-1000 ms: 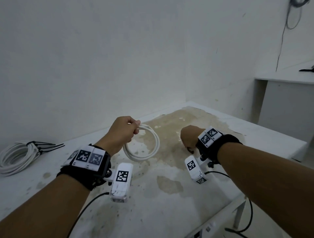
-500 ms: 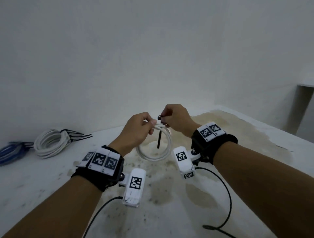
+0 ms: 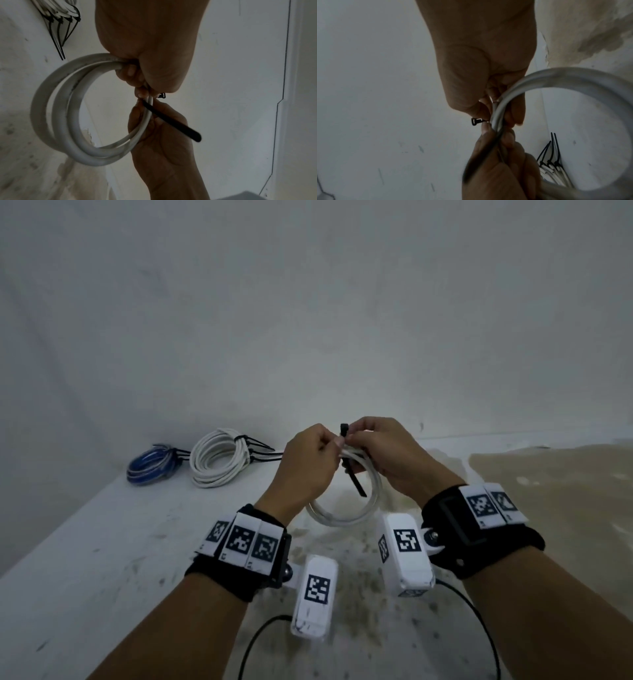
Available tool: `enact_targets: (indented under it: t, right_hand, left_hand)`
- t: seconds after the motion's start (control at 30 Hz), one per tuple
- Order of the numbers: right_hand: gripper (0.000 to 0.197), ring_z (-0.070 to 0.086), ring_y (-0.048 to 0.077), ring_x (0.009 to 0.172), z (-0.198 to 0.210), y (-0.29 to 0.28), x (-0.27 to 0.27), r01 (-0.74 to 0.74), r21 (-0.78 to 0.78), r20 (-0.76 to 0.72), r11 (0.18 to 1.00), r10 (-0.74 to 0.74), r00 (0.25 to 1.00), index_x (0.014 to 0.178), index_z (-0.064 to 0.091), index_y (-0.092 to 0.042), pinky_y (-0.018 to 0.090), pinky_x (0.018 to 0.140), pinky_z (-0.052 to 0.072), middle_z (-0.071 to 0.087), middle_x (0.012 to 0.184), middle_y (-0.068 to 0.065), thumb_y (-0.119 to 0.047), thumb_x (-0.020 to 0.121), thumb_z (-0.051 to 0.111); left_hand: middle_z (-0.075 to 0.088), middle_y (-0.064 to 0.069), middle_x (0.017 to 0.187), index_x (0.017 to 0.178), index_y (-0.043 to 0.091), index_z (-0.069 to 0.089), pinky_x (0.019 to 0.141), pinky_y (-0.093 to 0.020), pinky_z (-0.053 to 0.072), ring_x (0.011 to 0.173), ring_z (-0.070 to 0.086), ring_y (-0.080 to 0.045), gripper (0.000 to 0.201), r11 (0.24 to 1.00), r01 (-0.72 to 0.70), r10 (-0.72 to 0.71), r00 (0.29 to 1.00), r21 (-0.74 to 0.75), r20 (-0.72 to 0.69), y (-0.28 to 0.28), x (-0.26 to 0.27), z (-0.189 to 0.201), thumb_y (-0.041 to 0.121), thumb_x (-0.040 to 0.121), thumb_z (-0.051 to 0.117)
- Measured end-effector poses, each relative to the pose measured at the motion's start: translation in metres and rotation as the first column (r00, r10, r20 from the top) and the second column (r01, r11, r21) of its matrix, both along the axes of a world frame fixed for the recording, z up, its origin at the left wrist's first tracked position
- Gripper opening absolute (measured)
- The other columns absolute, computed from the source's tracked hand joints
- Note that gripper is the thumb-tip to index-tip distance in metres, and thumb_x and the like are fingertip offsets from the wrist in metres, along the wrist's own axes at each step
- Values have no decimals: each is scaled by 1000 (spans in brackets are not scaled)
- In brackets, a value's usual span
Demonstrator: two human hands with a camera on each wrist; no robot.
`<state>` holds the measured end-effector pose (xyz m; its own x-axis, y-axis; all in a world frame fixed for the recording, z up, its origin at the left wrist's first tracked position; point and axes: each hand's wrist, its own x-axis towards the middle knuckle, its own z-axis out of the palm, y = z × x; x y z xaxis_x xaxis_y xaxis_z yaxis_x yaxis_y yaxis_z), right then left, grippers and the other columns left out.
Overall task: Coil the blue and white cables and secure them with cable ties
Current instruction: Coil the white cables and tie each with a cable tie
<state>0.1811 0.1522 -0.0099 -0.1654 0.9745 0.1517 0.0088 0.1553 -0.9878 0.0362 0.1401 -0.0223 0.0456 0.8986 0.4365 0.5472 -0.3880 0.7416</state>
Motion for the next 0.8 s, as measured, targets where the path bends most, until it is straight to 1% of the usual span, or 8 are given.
enact_targets:
  t: [0.13, 0.27, 0.43, 0.57, 0.63, 0.67, 0.73, 0.8]
  right_hand:
    - [15, 71, 18, 68, -9, 15, -6, 99, 68, 39, 993, -102, 994, 102, 58, -9, 32, 65, 60, 73, 79, 12, -7, 88, 64]
    - [31, 67, 17, 64, -8, 25, -1, 98, 43, 128, 994, -103, 986, 114, 52, -10, 36, 68, 62, 72, 83, 14, -12, 88, 67]
    - [32, 66, 19, 63, -4, 26, -1, 108, 72, 179, 992, -119, 977, 112, 48, -11, 39, 69, 62, 72, 86, 16, -17, 89, 68]
    - [24, 70, 16, 65, -2, 21, -3, 78, 63, 199, 995, -89, 976, 108, 48, -15, 37, 70, 61, 74, 79, 8, -22, 93, 65]
    - [19, 70, 16, 76, 1, 19, -3, 99, 210, 376, 973, -174, 910, 108, 48, -17, 37, 73, 58, 73, 86, 3, -20, 94, 61]
    - [21, 67, 17, 83, 5, 18, -1, 70, 321, 477, 945, -225, 850, 109, 48, -20, 34, 75, 56, 70, 97, 1, -16, 92, 61]
    - [38, 59, 14, 99, 14, 13, 3, -111, 458, 622, 882, -229, 748, 114, 52, -30, 22, 78, 49, 56, 119, 0, -9, 85, 67]
    - [41, 50, 8, 110, 21, 7, 2, -277, 462, 689, 843, -145, 710, 111, 61, -37, 15, 85, 41, 47, 125, -4, -16, 80, 77]
  left_hand:
    - [60, 3, 65, 108, 16, 62, 52, -20, 35, 50, 50, -1, 16, 991, 39, -24, 993, -126, 116, 17, -2, 1, 23, 100, 50]
    - [54, 3, 57, 91, 4, 73, 50, -23, 30, 43, 40, -1, 28, 984, 94, -83, 994, -151, 77, 27, -4, 3, 17, 99, 49]
    - [56, 4, 54, 84, 2, 74, 51, -21, 32, 41, 42, 1, 29, 993, 63, -61, 998, -98, 26, 26, -4, 11, 16, 97, 51]
    - [58, 5, 54, 81, 8, 75, 51, -21, 33, 41, 43, 0, 28, 997, 29, -30, 1000, -69, -4, 23, -9, 16, 17, 96, 53]
    - [57, 6, 53, 83, 13, 76, 51, -21, 34, 42, 44, 0, 26, 998, -5, 8, 999, -61, 48, 23, -14, 20, 17, 95, 53]
    - [57, 6, 53, 83, 14, 77, 51, -21, 35, 42, 44, 0, 26, 998, -23, 28, 996, -64, 89, 24, -18, 22, 17, 95, 53]
    - [57, 5, 53, 83, 12, 77, 49, -21, 33, 39, 43, 0, 25, 996, -51, 63, 985, -77, 162, 24, -24, 26, 16, 94, 55]
    - [56, 7, 50, 82, 9, 76, 48, -20, 31, 37, 43, 0, 23, 994, -70, 85, 978, -85, 190, 23, -27, 28, 14, 92, 56]
